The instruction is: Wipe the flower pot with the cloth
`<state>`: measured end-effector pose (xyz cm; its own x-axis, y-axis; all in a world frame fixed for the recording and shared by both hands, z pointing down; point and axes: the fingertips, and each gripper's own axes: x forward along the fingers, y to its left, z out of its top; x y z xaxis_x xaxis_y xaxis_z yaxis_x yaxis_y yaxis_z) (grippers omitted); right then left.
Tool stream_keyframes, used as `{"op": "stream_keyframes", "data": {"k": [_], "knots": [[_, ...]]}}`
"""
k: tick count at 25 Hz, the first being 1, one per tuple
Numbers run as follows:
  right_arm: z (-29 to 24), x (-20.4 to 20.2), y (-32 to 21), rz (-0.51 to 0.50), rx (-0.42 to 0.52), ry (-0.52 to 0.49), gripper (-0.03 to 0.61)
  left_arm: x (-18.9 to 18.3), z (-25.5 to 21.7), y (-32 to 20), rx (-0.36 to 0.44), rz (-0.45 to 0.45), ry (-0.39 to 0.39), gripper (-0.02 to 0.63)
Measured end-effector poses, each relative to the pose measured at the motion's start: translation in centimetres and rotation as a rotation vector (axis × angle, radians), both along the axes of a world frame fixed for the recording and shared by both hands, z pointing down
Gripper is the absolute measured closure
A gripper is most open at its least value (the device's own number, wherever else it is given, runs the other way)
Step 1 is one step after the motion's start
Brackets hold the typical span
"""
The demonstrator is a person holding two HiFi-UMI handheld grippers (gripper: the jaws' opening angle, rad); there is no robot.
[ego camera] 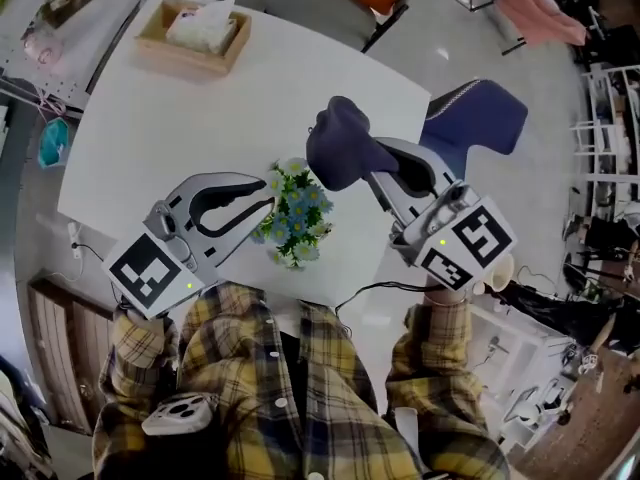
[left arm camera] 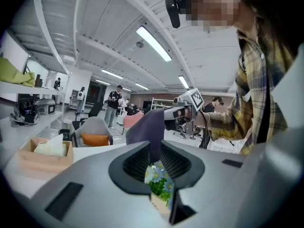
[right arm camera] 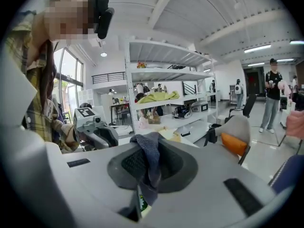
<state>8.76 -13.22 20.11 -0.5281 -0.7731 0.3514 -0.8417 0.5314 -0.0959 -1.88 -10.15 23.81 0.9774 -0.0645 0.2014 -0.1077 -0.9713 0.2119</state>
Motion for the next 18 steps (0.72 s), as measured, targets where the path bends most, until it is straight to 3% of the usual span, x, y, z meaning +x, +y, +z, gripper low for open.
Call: {"op": "stream_keyframes", "data": {"k": [4,12,18], "knots": [[-3.6,-0.4,2.0,0.035,0.071,-0.012,0.563,0.4,-3.1,0.7,-0.002,-0.041,0.041,0.582],[-7.2,-1.9,6.5,0.091,0.148,-0.094,0.563,0.3,-8.8,3.9,0.05,-0.086,0.139,0.606],[-8.0,-2.0,9.0,0.159,0.181,-0.139,0.563,0.3,-10.1,6.1,0.061,-0.079,0.118,0.606]]}}
